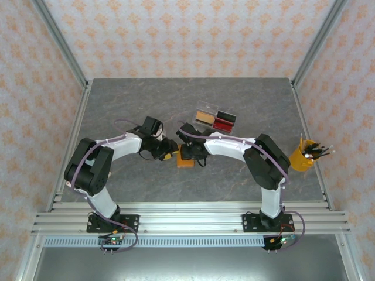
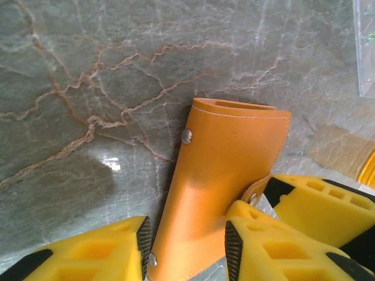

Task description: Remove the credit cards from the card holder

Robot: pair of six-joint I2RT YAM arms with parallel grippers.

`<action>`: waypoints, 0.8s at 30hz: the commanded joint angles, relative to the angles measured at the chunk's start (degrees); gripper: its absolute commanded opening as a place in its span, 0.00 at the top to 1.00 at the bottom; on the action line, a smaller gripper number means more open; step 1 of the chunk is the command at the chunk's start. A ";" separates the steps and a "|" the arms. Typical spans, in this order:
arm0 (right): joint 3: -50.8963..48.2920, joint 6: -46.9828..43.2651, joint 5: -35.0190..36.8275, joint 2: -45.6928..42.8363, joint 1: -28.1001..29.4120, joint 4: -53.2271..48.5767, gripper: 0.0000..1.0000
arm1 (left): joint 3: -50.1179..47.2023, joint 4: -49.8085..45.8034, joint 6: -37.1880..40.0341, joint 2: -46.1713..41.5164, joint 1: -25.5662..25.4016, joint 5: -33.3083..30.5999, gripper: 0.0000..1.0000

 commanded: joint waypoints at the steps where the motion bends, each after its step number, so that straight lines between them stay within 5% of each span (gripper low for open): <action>1: -1.59 -2.19 -2.10 1.45 0.16 0.36 0.55 | 0.37 1.49 0.98 1.16 -0.25 1.84 0.61; 24: -1.41 -2.99 -3.18 0.17 -1.58 0.77 0.53 | 2.68 -2.34 5.54 5.38 -0.12 0.33 0.81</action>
